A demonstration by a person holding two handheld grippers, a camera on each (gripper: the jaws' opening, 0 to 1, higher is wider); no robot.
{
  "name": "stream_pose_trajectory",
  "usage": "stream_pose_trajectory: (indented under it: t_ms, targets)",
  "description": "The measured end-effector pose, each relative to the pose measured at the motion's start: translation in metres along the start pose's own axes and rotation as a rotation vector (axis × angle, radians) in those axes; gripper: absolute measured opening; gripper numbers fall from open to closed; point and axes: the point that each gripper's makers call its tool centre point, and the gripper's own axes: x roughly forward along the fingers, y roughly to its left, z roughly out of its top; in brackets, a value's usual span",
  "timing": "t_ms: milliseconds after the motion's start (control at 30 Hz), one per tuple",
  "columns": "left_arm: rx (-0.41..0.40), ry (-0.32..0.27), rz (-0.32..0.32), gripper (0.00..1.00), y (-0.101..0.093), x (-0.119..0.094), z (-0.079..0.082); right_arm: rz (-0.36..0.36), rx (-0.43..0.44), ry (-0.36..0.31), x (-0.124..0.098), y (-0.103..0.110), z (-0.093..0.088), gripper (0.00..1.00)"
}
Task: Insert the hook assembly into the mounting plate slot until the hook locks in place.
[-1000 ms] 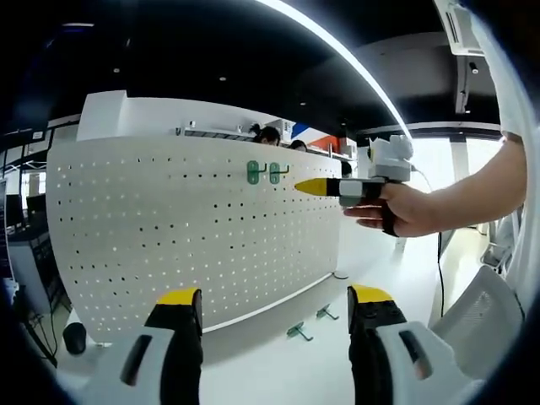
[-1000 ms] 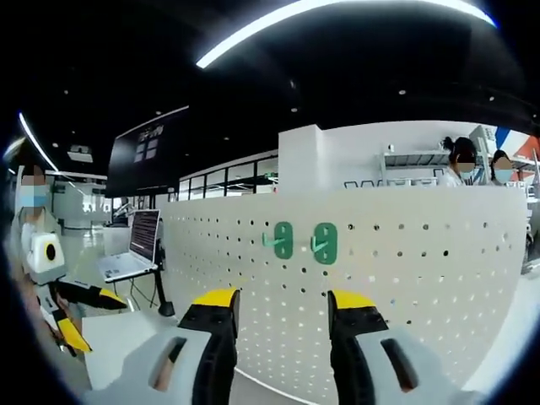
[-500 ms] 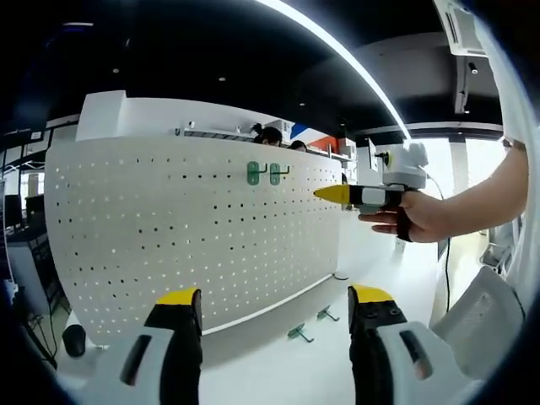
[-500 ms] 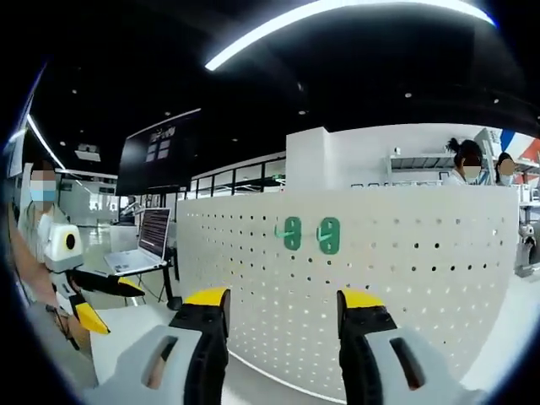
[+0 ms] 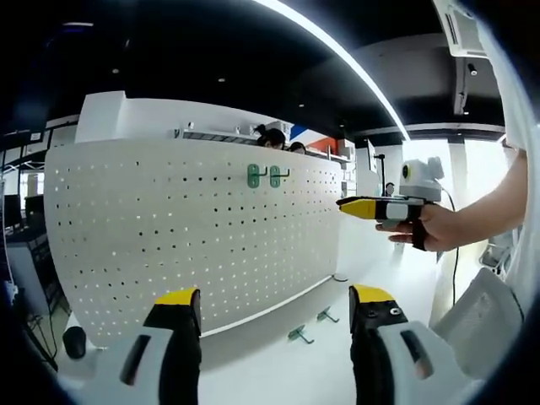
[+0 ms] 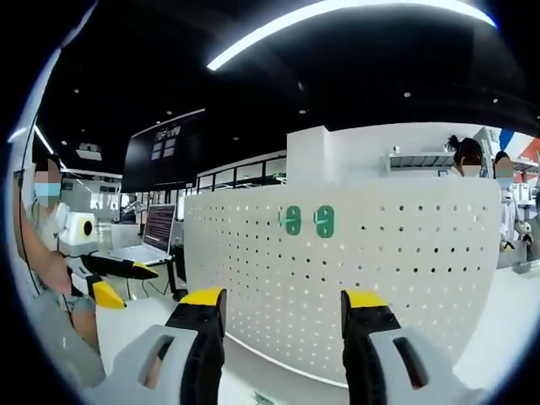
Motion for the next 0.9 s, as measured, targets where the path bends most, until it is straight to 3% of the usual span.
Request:
stream_pose_trajectory:
  t_ms: [900]
  targets:
    - [-0.016,0.002,-0.003,0.79,-0.001,-0.01,-0.009,-0.022,0.03,0.017,-0.051,0.009,-0.024,0.58]
